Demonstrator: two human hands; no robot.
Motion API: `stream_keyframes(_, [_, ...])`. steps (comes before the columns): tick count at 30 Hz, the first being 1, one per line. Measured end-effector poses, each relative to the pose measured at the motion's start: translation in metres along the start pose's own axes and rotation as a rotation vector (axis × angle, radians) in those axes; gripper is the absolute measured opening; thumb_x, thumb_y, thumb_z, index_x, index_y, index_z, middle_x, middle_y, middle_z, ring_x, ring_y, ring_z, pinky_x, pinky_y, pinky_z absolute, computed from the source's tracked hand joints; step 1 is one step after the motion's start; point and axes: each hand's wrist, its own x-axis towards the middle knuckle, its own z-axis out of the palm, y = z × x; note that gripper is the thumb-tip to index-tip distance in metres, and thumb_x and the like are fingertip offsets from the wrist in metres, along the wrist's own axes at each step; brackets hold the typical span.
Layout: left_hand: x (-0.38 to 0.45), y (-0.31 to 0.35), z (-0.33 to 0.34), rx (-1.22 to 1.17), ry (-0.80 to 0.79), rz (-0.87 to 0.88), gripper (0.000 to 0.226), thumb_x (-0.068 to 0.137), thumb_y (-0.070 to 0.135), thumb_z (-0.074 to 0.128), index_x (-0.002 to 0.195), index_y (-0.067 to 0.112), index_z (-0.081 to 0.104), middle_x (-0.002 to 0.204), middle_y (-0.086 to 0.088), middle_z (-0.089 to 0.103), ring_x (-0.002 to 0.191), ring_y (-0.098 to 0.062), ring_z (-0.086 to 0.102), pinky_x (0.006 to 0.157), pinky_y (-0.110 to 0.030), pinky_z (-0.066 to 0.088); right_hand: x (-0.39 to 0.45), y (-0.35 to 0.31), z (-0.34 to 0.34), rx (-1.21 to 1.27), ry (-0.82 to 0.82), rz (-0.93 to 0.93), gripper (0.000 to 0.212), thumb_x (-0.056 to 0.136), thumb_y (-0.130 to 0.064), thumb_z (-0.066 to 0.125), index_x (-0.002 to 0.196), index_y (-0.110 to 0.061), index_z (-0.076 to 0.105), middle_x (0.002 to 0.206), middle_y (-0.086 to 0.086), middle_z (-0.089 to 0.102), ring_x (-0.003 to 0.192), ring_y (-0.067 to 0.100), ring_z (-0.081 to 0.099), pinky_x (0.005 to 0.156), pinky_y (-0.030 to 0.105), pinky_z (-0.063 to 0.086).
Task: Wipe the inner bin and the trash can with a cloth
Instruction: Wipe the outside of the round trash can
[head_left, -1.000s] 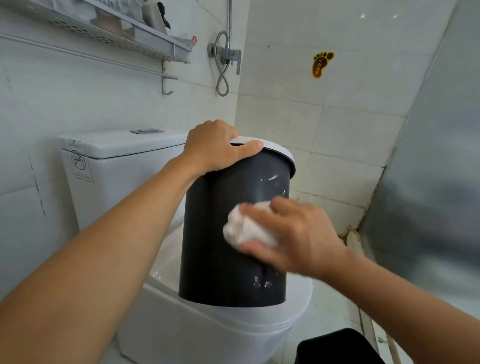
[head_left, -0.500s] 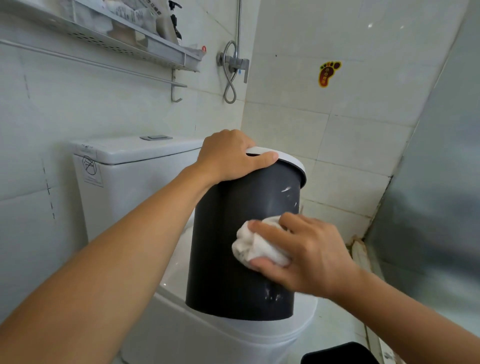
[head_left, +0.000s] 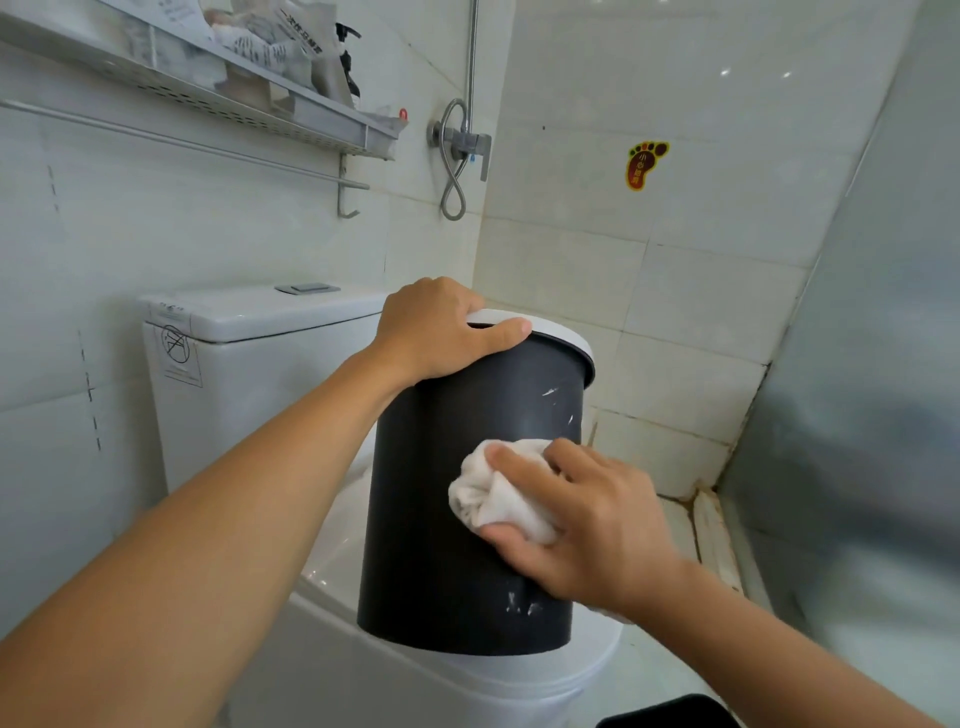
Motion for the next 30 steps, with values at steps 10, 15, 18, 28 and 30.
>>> stream_keyframes(10, [-0.003,-0.004,-0.006,-0.052,-0.007,0.008,0.073,0.063,0.089,0.043,0.055,0.018,0.026,0.051,0.005,0.031,0.052,-0.018,0.033,0.056,-0.034,0.028,0.043,0.021,0.003,0.033,0.103,0.593,0.046,0.089,-0.075,0.041,0.112,-0.044,0.066,0.075,-0.008,0.054,0.068,0.017,0.060,0.059,0.031,0.045])
stream_keyframes(15, [-0.003,-0.012,-0.004,-0.052,0.010,-0.029,0.074,0.067,0.088,0.047,0.056,0.018,0.025,0.050,0.006,0.029,0.052,-0.019,0.033,0.056,-0.034,0.027,0.008,0.005,0.002,0.021,-0.026,0.275,0.051,0.087,-0.072,0.054,0.127,-0.043,0.068,0.080,-0.008,0.056,0.063,0.020,0.059,0.050,0.035,0.051])
stream_keyframes(18, [-0.004,-0.012,-0.005,-0.067,0.021,-0.011,0.073,0.064,0.088,0.044,0.056,0.018,0.025,0.050,0.006,0.029,0.052,-0.019,0.033,0.056,-0.035,0.027,0.021,0.020,-0.002,0.053,0.010,0.464,0.046,0.085,-0.077,0.048,0.117,-0.050,0.067,0.078,-0.009,0.057,0.069,0.016,0.060,0.059,0.034,0.050])
stream_keyframes(28, [-0.005,-0.012,-0.005,-0.074,0.015,0.007,0.074,0.065,0.088,0.044,0.056,0.017,0.025,0.050,0.005,0.028,0.052,-0.019,0.032,0.056,-0.034,0.027,0.021,0.020,-0.007,0.036,-0.021,0.416,0.038,0.089,-0.074,0.049,0.112,-0.052,0.068,0.076,-0.010,0.055,0.066,0.011,0.057,0.056,0.030,0.045])
stream_keyframes(30, [-0.005,-0.007,-0.005,-0.056,0.014,0.018,0.073,0.066,0.087,0.043,0.056,0.017,0.025,0.049,0.006,0.029,0.052,-0.019,0.033,0.056,-0.034,0.028,0.033,0.037,-0.007,0.050,-0.004,0.608,0.037,0.091,-0.075,0.048,0.087,-0.042,0.065,0.073,-0.008,0.058,0.067,0.012,0.058,0.057,0.031,0.043])
